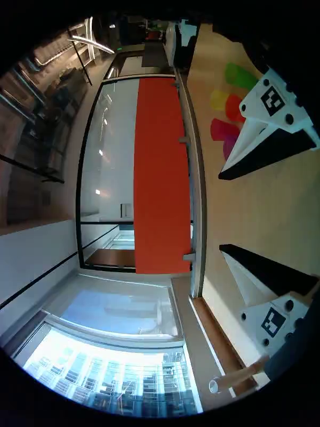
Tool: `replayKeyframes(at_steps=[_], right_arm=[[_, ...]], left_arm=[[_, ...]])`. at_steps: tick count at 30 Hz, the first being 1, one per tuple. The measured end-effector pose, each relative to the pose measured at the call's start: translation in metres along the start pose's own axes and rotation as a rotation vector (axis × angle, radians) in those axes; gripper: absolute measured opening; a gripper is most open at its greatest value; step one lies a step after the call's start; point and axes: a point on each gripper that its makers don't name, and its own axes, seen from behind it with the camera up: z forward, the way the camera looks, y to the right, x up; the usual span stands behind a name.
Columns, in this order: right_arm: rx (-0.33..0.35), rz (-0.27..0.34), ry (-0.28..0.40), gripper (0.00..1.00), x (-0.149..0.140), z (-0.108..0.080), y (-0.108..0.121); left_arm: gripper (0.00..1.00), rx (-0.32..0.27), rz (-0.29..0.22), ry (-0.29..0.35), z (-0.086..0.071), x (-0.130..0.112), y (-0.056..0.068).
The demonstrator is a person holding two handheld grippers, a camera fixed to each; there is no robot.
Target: Pour water
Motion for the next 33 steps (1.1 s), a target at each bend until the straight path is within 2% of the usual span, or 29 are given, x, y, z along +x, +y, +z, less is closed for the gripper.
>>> replayKeyframes(at_steps=[8,19,26,33], right_arm=[[0.014,0.005,-0.03,1.0,0.019,0.005,0.001],[0.029,0.021,-0.028,1.0,0.069,0.01,0.007],[0.068,0.054,-0.036,1.0,0.093,0.011,0.001],[0.087,0.047,-0.034,1.0,0.101,0.013,0.002]], left_arm=[[0.89,-0.019,0.004,-0.005,0.007,0.043,0.002],[0.89,-0.065,-0.018,-0.012,0.016,0.092,0.004],[0.89,-0.109,-0.02,-0.027,0.02,0.113,0.011],[0.89,-0.156,-0.023,-0.041,0.021,0.121,0.02]])
